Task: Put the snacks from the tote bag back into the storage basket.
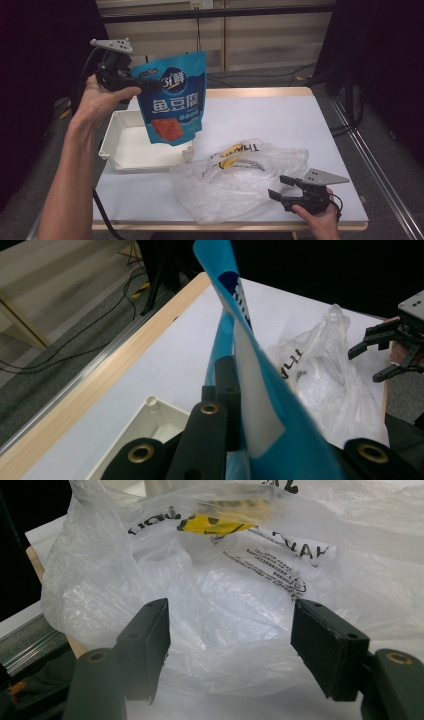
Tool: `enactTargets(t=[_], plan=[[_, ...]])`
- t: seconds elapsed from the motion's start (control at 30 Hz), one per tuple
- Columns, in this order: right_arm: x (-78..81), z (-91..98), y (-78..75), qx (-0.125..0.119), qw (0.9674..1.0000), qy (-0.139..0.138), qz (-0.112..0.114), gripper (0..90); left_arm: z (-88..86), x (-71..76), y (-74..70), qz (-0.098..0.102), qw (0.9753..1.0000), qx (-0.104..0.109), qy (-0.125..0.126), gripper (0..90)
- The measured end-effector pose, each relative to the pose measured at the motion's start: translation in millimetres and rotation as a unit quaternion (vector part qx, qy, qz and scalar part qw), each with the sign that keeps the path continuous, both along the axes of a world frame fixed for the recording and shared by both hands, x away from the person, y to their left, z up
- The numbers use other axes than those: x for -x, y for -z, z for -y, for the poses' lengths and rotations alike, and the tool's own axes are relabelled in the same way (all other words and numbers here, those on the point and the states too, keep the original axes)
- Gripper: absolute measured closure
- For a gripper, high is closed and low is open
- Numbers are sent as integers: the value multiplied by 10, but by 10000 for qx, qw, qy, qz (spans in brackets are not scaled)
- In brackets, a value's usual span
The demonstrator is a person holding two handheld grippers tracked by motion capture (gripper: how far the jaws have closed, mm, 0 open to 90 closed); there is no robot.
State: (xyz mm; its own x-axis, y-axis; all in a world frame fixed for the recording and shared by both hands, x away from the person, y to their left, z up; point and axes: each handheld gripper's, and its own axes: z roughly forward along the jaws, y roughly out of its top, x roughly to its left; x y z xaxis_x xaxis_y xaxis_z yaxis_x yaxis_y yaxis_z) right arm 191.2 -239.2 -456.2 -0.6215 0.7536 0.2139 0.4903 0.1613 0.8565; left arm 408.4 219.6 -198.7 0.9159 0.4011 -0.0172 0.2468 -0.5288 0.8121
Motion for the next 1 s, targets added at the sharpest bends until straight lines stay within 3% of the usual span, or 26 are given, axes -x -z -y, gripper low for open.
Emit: enactTargets(t=[0.17, 0.23, 0.33, 0.4, 0.7, 1.0], plan=[[-6, -3, 4, 9, 10000, -40, 10, 315, -125, -66, -3, 64, 9998, 122, -169, 900], [-4, -8, 2, 14, 10000, -39, 4, 315, -157, -89, -7, 99, 9999, 103, -91, 900], [-1, -6, 4, 24, 10000, -41, 12, 315, -210, -144, 6, 37, 9998, 38, -206, 900], [2, -2, 3, 11, 10000, -30, 4, 315, -253, -187, 36, -50, 9996, 63, -259, 900], [5, -8, 3, 17, 10000, -35, 20, 315, -319, -335, 182, -107, 9991, -15, -417, 900], [11, -2, 4, -8, 10000, -40, 12, 314, -356, -500, 366, -119, 9989, 188, -415, 900]])
